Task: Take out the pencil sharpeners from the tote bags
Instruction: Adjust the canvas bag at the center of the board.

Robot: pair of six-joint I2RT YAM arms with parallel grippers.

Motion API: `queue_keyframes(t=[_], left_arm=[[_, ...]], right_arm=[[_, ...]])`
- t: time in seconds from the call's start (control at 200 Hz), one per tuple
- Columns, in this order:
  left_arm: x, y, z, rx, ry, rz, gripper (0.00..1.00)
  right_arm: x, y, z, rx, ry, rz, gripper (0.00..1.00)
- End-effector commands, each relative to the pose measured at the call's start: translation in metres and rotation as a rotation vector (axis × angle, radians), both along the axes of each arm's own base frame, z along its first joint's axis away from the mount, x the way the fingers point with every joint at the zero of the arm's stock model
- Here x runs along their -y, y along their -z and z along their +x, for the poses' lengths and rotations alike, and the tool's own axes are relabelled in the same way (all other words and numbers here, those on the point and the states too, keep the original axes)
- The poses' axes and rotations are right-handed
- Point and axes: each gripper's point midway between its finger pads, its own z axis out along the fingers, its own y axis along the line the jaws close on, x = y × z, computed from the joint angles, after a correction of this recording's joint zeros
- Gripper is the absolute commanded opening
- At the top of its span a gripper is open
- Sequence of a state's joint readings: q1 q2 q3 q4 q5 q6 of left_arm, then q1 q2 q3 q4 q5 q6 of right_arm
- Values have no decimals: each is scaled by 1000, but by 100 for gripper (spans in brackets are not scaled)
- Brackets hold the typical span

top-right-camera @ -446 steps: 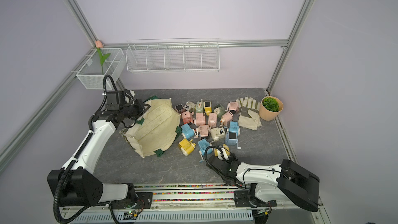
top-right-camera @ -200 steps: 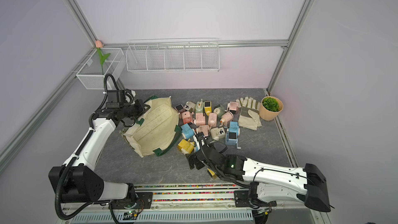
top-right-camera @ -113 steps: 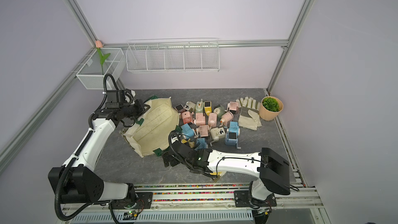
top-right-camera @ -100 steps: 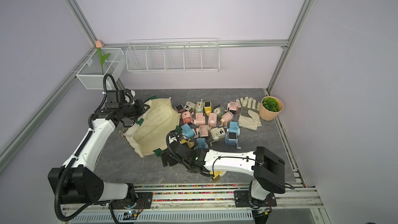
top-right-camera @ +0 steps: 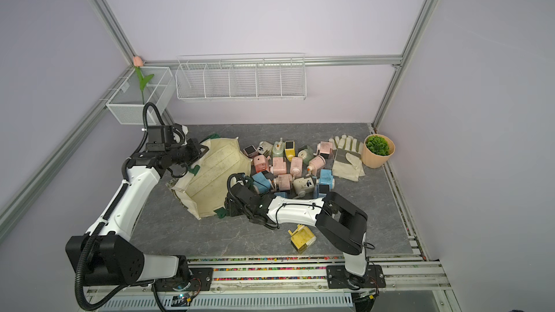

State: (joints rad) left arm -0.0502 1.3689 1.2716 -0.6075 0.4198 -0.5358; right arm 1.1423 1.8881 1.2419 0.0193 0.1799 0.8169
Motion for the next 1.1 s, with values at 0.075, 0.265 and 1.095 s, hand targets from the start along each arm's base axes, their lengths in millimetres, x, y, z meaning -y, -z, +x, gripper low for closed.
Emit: queue_keyframes(t=[0.075, 0.265, 1.095], left_arm=[[-8, -6, -4, 23, -14, 26, 0], [-16, -13, -8, 23, -38, 72, 45], [-67, -115, -116, 447, -255, 267, 100]], right_arm=[[-21, -14, -3, -53, -64, 120, 39], [-23, -52, -10, -30, -134, 147, 6], [-4, -103, 59, -12, -125, 26, 6]])
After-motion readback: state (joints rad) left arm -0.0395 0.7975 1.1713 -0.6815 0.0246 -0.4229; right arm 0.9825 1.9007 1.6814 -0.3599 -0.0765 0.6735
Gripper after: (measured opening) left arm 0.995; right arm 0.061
